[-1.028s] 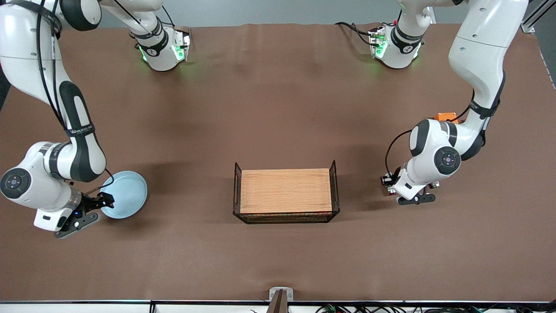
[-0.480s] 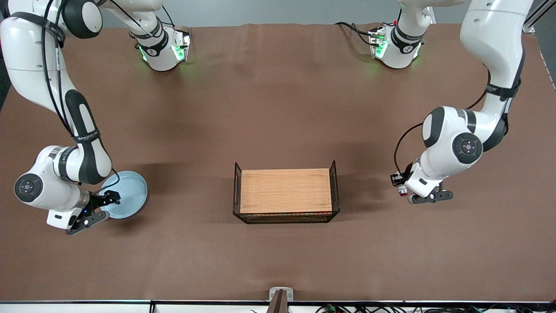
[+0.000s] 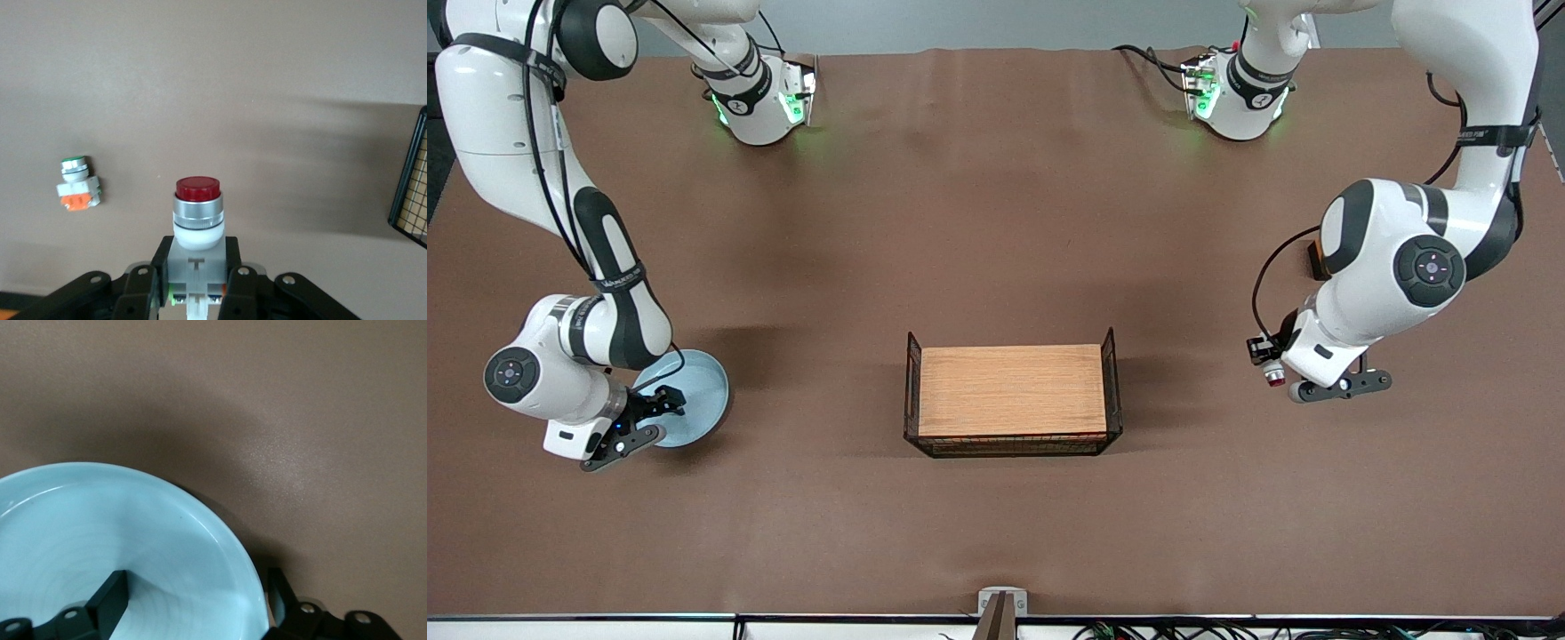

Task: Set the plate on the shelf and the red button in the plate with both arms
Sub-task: 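Grasp the plate rim with the right gripper while the left gripper grasps the button, then lift the blue plate with the right gripper toward the wooden tray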

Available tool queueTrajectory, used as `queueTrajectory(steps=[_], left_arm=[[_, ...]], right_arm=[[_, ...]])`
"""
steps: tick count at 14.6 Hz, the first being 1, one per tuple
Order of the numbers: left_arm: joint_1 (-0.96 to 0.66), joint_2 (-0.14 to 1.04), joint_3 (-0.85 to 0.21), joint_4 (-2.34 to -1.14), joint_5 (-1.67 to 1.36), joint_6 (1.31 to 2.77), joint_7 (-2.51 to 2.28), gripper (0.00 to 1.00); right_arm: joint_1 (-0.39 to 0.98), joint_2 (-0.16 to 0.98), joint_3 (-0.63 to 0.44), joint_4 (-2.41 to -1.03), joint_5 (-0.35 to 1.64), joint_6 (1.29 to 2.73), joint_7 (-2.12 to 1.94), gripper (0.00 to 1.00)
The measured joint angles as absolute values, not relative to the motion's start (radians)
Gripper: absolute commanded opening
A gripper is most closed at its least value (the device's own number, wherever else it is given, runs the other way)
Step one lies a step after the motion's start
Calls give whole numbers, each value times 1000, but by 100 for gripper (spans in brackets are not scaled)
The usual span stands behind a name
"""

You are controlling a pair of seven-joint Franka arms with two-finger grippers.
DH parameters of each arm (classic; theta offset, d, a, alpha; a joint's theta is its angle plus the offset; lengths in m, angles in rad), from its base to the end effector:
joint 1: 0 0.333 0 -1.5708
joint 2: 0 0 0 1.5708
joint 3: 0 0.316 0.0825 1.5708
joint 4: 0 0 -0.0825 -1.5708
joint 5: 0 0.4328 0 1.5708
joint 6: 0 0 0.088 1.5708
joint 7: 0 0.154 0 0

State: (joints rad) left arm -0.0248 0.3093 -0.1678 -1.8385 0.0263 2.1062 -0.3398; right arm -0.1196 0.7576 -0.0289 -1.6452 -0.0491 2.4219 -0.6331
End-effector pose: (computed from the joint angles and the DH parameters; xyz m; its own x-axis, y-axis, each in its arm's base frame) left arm 0.6529 -0.1221 0.2871 0.9893 0.1393 -0.0444 0.1401 -0.9900 0.0148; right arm 0.7125 -0.1075 0.0894 0.8633 0.5045 -0.0168 0.5046 -0.8617 0.0533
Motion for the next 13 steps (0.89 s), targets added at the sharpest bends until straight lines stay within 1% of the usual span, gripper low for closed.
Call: queueTrajectory(steps=[2, 4, 8, 9, 10, 11, 13], left_arm=[[-25, 303, -168, -1813, 19, 2058, -340, 29], [-25, 293, -168, -1799, 14, 2026, -341, 29], [-25, 268, -168, -1793, -16, 1994, -341, 29], [-25, 266, -168, -1793, -22, 1993, -341, 29], [-25, 266, -168, -1793, -24, 1992, -341, 29], [-24, 266, -168, -1793, -25, 1992, -341, 29], [-24, 266, -168, -1793, -25, 1990, -345, 29]], right_arm=[[-120, 756, -29, -1643, -49, 2423, -634, 60], [-121, 753, -31, -1640, -49, 2426, -634, 44], [-134, 750, -32, -1640, -49, 2425, -635, 22], [-139, 750, -33, -1640, -49, 2426, -640, 12], [-143, 750, -32, -1640, -49, 2425, -650, 6], [-144, 750, -31, -1640, -49, 2425, -661, 2], [-144, 742, -31, -1641, -49, 2415, -677, 0]])
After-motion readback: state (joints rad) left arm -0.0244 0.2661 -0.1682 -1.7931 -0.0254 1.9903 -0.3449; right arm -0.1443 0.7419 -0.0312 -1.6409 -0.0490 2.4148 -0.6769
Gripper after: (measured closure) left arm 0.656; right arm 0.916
